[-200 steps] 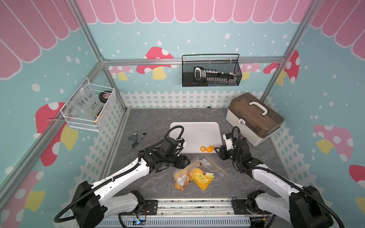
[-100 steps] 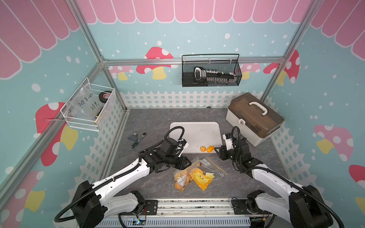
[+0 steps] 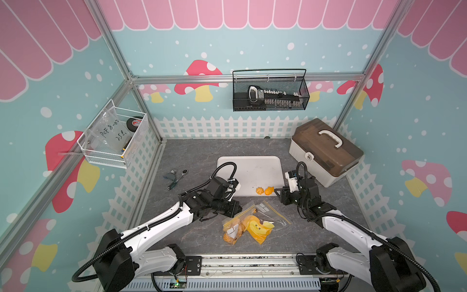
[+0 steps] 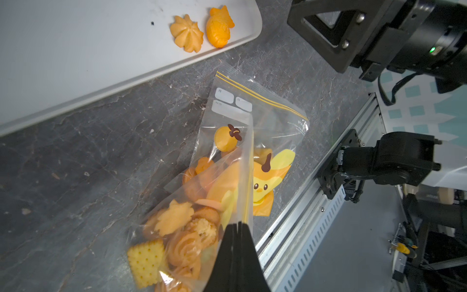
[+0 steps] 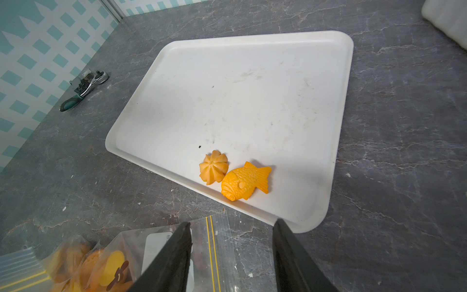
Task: Pour cookies out of the ziploc bag
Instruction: Adjust the ziploc bag at the center of the board.
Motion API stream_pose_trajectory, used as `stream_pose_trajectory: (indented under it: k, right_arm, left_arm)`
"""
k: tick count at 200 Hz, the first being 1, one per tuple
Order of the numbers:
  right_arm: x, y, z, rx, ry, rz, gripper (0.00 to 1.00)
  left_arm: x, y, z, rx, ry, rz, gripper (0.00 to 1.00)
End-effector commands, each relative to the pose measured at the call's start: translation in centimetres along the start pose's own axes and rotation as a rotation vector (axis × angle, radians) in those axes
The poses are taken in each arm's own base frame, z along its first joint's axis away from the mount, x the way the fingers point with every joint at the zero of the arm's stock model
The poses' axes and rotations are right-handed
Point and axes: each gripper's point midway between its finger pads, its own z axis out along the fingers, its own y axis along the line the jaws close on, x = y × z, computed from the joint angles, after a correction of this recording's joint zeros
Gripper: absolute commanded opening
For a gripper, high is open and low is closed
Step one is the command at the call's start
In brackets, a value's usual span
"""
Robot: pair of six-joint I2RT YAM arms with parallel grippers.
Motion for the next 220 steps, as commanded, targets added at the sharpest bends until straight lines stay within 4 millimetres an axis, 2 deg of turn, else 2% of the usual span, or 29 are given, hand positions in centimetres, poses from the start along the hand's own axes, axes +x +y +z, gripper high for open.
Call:
stream_pose_trajectory:
  k: [1, 31, 71, 93, 113, 129, 163, 186, 205, 220]
  right_arm:
    - [-0.3, 0.1, 0.1, -0.004, -0.013, 0.001, 0.51]
    - [-0.6, 0.2, -0.1, 0.001, -0.003, 0.005, 0.51]
    - [-0.9, 1.2, -0.5, -0.041, 0.012, 0.035, 0.5]
    - [-1.3, 2.1, -0.9, -0.073, 0.019, 0.046, 0.49]
    - [-1.7, 2.7, -1.5, -0.081, 0.026, 0.047, 0.48]
    - [-1.9, 3.3, -2.1, -0.091, 0.026, 0.052, 0.48]
    - [-2.2, 4.8, -3.2, -0.117, 0.031, 0.039, 0.48]
    - [-2.2, 6.1, -3.4, -0.15, 0.052, 0.031, 0.48]
    - [-1.9, 7.1, -3.4, -0.178, 0.064, 0.032, 0.48]
    - [-1.7, 7.8, -3.3, -0.192, 0.074, 0.031, 0.48]
  left_arm:
    - [0.1, 0.3, -0.3, -0.011, -0.015, -0.001, 0.0]
    - [-1.1, 1.1, -1.9, -0.068, -0.106, -0.011, 0.0]
    - [-3.5, 3.1, -5.5, -0.138, -0.318, -0.074, 0.0]
    - [-4.5, 2.9, -7.3, -0.148, -0.407, -0.079, 0.0]
    - [-5.2, 2.4, -8.1, -0.128, -0.458, -0.085, 0.0]
    - [-5.6, 2.3, -7.8, -0.112, -0.468, -0.095, 0.0]
    - [-5.4, 2.4, -5.3, -0.055, -0.442, -0.131, 0.0]
    - [-5.2, 2.8, -4.4, -0.048, -0.432, -0.14, 0.0]
    - [-4.7, 2.9, -3.8, -0.036, -0.412, -0.14, 0.13]
    - [-4.3, 3.0, -3.6, -0.027, -0.41, -0.136, 0.16]
